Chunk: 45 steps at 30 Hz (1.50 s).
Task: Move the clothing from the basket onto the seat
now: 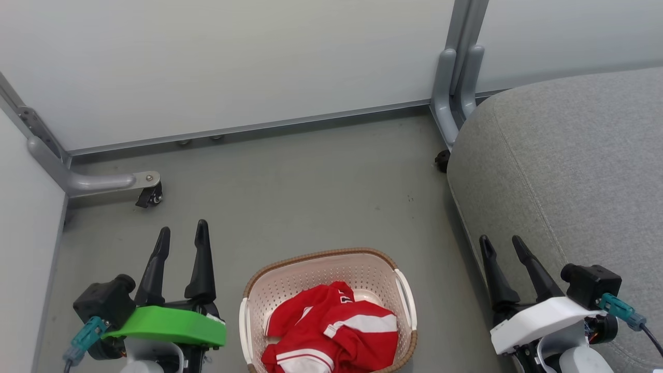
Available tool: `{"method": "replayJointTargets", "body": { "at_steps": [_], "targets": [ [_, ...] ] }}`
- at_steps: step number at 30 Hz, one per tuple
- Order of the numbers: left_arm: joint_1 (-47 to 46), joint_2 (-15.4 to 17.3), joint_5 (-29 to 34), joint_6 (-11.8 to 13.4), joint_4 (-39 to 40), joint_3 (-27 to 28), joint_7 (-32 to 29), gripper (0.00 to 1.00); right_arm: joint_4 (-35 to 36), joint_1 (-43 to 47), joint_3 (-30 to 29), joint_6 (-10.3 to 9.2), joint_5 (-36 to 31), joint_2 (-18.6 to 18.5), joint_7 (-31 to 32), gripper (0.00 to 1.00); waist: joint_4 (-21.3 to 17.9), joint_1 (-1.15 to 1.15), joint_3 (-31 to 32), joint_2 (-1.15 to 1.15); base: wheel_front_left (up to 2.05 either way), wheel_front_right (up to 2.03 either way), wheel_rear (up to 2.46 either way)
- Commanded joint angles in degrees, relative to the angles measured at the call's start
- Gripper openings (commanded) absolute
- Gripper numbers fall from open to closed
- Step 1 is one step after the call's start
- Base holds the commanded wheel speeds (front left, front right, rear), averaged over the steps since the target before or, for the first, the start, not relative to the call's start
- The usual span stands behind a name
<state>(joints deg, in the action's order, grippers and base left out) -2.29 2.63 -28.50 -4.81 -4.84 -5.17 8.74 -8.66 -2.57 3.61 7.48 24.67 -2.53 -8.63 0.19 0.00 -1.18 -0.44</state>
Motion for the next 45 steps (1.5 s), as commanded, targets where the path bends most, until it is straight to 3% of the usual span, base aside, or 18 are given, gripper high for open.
{"method": "replayJointTargets", "body": {
  "at_steps": [1,45],
  "targets": [
    [0.31,0.34,1.54,-0.25,0.69,-0.16,0.6,1.0,0.76,0.26,0.21,0.01,-1.7,-0.36,-0.73,1.0,0.03,0.0,-0.03,0.26,0.0,0.0,0.0],
    [1.8,0.4,18.35,-1.91,-1.4,-1.37,5.87,1.0,2.9,2.27,-0.29,0.01,-19.8,-0.48,-6.0,1.0,0.37,0.0,-0.54,0.41,0.0,0.0,0.0]
  ]
}}
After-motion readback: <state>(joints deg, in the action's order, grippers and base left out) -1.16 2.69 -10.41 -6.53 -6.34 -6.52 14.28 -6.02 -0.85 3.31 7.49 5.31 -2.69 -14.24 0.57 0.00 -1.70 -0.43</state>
